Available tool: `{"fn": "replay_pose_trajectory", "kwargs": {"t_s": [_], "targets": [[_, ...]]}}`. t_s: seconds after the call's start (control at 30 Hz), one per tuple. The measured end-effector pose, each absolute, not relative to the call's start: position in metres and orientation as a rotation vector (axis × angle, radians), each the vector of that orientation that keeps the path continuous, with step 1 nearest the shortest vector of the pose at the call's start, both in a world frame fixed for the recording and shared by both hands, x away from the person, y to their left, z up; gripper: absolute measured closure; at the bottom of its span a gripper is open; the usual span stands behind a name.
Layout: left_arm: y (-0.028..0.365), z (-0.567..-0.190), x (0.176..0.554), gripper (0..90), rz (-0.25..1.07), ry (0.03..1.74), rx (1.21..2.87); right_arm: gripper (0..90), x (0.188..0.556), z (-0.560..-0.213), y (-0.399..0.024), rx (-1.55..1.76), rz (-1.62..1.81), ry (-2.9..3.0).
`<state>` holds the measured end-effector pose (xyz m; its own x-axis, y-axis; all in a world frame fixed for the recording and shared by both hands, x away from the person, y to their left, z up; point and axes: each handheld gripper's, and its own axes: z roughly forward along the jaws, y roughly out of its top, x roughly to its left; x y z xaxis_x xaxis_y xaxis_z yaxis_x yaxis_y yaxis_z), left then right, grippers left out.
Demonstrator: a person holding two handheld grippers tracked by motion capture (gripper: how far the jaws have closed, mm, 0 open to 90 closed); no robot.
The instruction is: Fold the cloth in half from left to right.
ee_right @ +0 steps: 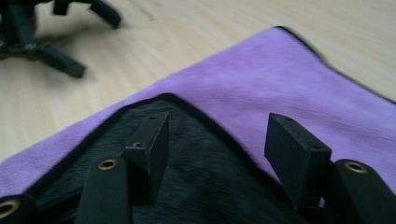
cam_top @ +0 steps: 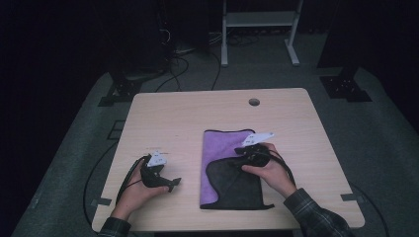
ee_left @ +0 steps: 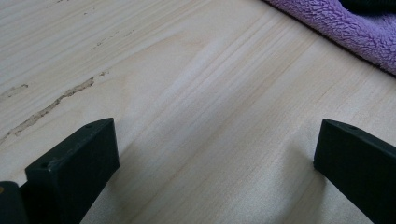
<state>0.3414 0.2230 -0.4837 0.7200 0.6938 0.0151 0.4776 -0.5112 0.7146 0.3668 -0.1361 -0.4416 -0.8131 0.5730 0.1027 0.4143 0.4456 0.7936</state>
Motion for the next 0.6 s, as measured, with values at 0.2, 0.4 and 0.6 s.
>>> {"fn": "replay_pose_trajectory", "kwargs": {"t_s": [0.2,0.4,0.6], "targets": [[0.223,-0.484,0.341,0.0,0.391,0.883,2.210,39.1,0.358,-0.448,-0.108,0.789,1.321,2.561],[0.223,-0.484,0.341,0.0,0.393,0.883,2.207,39.1,0.359,-0.458,-0.077,0.729,1.301,2.599],[0.223,-0.484,0.341,0.0,0.393,0.883,2.207,39.0,0.364,-0.470,-0.060,0.705,1.235,2.622]]}}
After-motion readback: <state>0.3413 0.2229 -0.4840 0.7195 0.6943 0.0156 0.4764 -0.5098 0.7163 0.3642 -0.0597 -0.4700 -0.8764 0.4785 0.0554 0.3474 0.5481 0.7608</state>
